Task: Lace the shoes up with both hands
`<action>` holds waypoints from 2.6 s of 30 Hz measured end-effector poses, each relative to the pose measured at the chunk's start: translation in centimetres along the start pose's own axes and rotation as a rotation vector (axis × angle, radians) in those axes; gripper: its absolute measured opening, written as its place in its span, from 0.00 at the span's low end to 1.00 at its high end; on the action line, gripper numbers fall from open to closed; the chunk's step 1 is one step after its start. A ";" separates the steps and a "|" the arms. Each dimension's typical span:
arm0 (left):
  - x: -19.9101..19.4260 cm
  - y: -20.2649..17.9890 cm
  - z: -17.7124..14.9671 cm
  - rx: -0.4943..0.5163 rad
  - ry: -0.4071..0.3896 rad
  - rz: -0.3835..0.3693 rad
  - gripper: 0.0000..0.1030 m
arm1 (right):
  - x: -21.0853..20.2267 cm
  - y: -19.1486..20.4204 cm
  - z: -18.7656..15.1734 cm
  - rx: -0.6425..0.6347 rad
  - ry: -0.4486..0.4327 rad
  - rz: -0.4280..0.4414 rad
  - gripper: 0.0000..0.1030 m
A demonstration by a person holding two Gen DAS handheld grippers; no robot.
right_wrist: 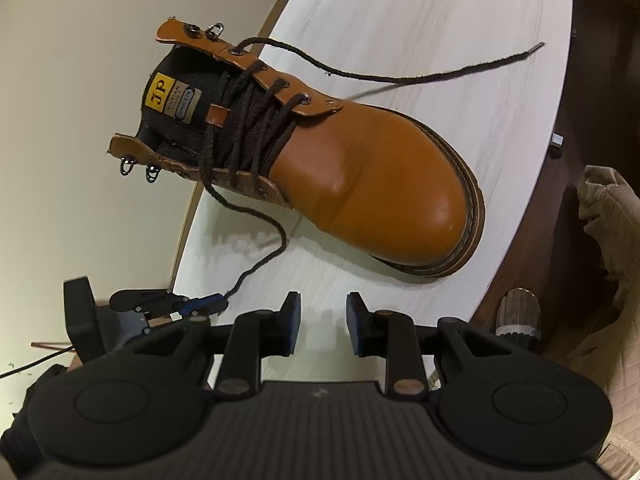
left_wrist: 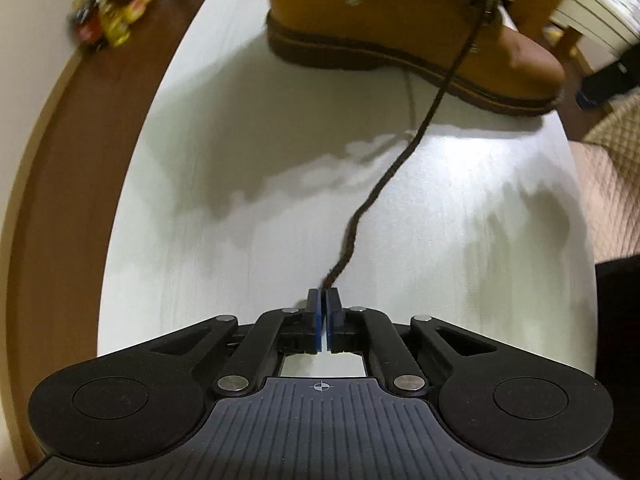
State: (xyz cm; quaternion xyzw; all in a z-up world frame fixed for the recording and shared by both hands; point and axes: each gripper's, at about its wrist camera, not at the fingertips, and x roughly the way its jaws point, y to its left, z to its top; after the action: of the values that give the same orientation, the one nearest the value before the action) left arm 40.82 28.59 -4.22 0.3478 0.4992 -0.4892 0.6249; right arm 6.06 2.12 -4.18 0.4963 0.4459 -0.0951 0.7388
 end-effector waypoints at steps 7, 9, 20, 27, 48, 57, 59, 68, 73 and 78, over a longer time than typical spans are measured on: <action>-6.0 -3.0 -0.7 -0.165 -0.186 -0.084 0.01 | 1.8 0.8 -0.4 0.112 0.053 0.168 0.28; -7.3 -4.0 -0.5 -0.158 -0.221 -0.081 0.01 | 2.9 1.0 -0.7 0.187 0.089 0.244 0.28; -10.6 -7.2 -0.1 -0.088 -0.286 -0.088 0.02 | 6.4 1.0 -1.8 0.423 0.172 0.450 0.28; -11.2 -7.5 0.8 -0.046 -0.296 -0.098 0.02 | 7.4 0.5 -2.1 0.480 0.221 0.501 0.27; -13.1 -8.9 7.6 0.196 -0.413 0.072 0.13 | -13.0 -3.0 6.1 0.328 -0.499 0.686 0.04; -14.0 -9.1 10.5 0.265 -0.410 0.141 0.18 | -2.0 -1.8 6.3 0.320 -0.268 0.594 0.04; -14.0 -9.3 10.6 0.302 -0.417 0.155 0.21 | -0.6 -1.0 6.0 0.315 -0.250 0.579 0.04; -12.1 -9.1 13.0 0.682 -0.351 0.169 0.26 | 1.7 -2.0 6.7 0.241 -0.187 0.522 0.04; -10.7 -8.4 15.3 0.883 -0.233 0.027 0.30 | 1.0 -2.4 7.1 0.240 -0.168 0.527 0.04; -8.7 -8.9 16.3 1.042 -0.133 -0.017 0.31 | 0.9 -2.6 7.2 0.251 -0.161 0.533 0.05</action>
State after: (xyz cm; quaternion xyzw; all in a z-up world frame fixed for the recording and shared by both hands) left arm 36.75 13.36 8.83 0.5766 0.1520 -0.6987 0.3954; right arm 9.13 -4.82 -5.73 0.6741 0.2250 0.0088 0.7035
